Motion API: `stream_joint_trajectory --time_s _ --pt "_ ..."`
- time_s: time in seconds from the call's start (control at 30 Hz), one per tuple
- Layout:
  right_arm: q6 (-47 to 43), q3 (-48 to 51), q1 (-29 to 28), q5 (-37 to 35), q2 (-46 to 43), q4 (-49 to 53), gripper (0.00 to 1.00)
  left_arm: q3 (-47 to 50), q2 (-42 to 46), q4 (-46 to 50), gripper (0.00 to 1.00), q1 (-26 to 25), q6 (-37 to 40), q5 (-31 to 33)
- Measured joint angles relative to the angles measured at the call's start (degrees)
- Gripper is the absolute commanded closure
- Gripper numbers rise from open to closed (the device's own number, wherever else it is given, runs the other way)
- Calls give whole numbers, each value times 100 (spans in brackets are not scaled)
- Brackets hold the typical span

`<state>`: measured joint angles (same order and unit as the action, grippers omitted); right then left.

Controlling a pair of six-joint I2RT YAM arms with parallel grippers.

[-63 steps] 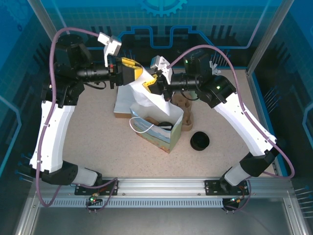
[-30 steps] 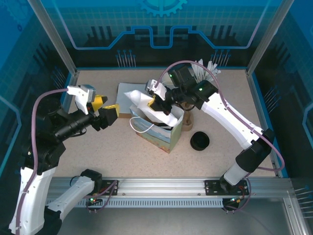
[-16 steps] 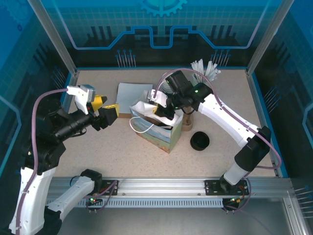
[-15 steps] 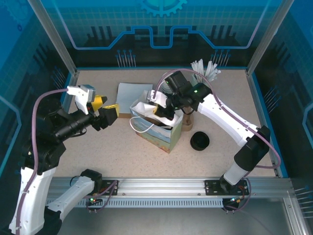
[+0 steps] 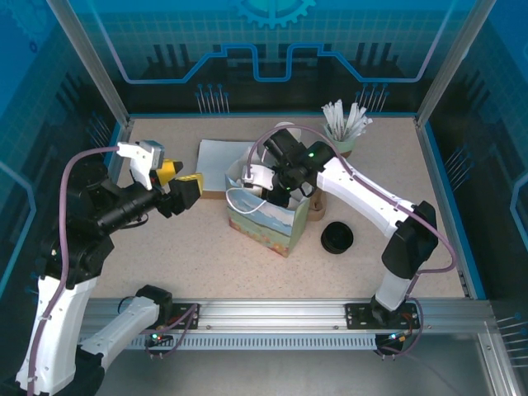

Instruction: Pack the takeout coffee

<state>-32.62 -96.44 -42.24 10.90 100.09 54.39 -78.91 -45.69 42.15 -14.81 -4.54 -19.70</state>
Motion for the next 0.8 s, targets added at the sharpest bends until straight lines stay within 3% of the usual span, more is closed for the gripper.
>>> stream_joint_trajectory --time_s 0.37,0.6,0.8 --pt "70 -291 0 42 -317 197 34 0 0 -2 26 0 -2 0" --pt "219 -505 15 20 -953 302 19 111 7 -48 13 0 -96 98" --pt "841 -479 382 -35 -1794 146 3 435 42 -44 1 0 -490 1139"
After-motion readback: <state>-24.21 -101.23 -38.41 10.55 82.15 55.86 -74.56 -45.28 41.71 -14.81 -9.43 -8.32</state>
